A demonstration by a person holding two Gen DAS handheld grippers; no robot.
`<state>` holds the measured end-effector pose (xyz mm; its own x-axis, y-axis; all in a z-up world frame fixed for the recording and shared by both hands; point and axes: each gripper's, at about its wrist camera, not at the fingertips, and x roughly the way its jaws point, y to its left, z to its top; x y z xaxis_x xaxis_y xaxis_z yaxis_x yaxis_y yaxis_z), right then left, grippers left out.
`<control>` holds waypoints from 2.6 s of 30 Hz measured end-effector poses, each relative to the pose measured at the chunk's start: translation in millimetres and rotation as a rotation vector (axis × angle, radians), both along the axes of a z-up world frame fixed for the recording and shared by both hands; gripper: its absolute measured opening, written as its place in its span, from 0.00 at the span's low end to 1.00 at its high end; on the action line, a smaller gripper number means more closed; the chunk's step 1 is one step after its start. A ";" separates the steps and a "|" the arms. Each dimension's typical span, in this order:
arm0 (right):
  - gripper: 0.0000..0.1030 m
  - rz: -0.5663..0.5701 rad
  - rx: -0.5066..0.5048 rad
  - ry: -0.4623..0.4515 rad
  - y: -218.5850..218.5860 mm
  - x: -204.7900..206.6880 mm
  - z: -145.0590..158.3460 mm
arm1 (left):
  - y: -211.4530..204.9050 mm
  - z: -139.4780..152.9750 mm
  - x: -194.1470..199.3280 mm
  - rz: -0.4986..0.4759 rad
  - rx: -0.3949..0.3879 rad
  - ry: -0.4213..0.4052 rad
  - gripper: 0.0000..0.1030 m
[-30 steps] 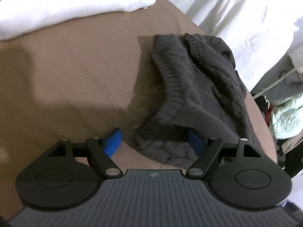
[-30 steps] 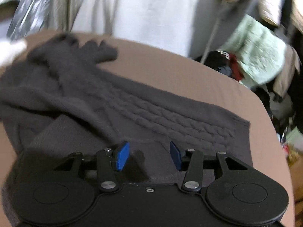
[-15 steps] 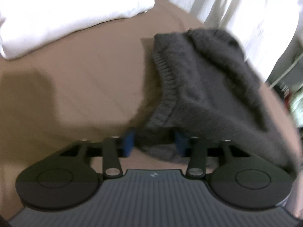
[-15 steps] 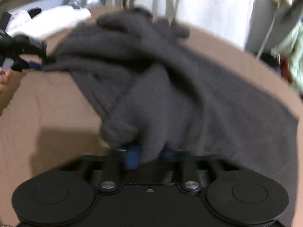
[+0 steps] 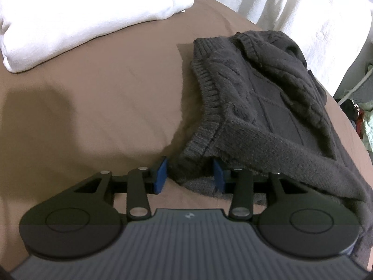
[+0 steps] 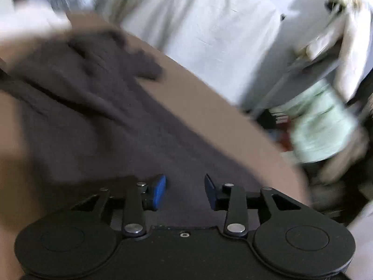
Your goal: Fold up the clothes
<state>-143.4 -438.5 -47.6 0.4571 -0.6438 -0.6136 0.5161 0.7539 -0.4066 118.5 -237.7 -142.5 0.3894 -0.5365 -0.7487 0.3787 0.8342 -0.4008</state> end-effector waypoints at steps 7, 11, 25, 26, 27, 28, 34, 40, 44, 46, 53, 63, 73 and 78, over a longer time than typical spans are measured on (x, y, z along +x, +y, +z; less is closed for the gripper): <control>0.73 0.352 0.306 -0.197 43.7 4.3 -4.5 | -28.5 0.3 2.0 -0.048 0.003 -0.047 0.61; 0.77 0.352 0.356 -0.173 41.7 36.8 -34.0 | -54.2 12.4 -14.4 -0.117 0.153 -0.204 0.10; 0.12 0.319 0.440 -0.290 59.2 66.9 -60.1 | 6.2 107.3 -82.8 0.063 0.256 -0.705 0.06; 0.12 0.345 0.460 -0.319 65.6 56.3 -48.7 | 23.7 123.4 -89.9 0.098 0.237 -0.726 0.06; 0.12 0.390 0.470 -0.323 75.2 46.0 -39.7 | 41.2 139.4 -97.0 0.132 0.218 -0.748 0.06; 0.12 0.436 0.480 -0.326 85.0 35.6 -30.8 | 54.5 146.4 -102.8 0.142 0.222 -0.742 0.06; 0.17 0.543 0.552 -0.087 132.0 28.1 -65.2 | 66.3 58.1 -91.1 -0.033 0.586 -0.378 0.07; 0.45 0.564 0.594 -0.123 138.1 4.4 -59.4 | 89.3 79.5 -72.8 0.043 0.442 -0.327 0.46; 0.46 0.503 0.568 -0.178 117.4 -7.8 -36.9 | 89.1 78.1 -77.6 0.059 0.444 -0.340 0.46; 0.49 0.430 0.552 -0.212 100.6 -16.8 -25.8 | 92.3 84.5 -79.7 0.066 0.414 -0.343 0.47; 0.65 0.195 0.423 -0.239 52.0 -33.2 -8.2 | 109.8 125.4 -88.8 0.120 0.306 -0.368 0.63; 0.65 0.008 0.416 -0.186 -10.8 -34.2 -24.7 | 5.2 118.3 -72.4 -0.150 0.308 -0.296 0.66; 0.68 0.110 0.520 -0.153 -103.3 -20.8 -29.3 | -139.4 92.3 -34.6 -0.315 0.364 -0.329 0.71; 0.68 0.185 0.441 -0.082 -150.3 -20.7 -34.5 | -209.5 83.0 -28.2 -0.395 0.349 -0.418 0.71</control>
<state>-164.1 -588.7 -82.1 0.5972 -0.2341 -0.7672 0.3745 0.9272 0.0086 90.3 -447.2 -59.5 0.5086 -0.4520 -0.7328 0.7469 0.6551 0.1143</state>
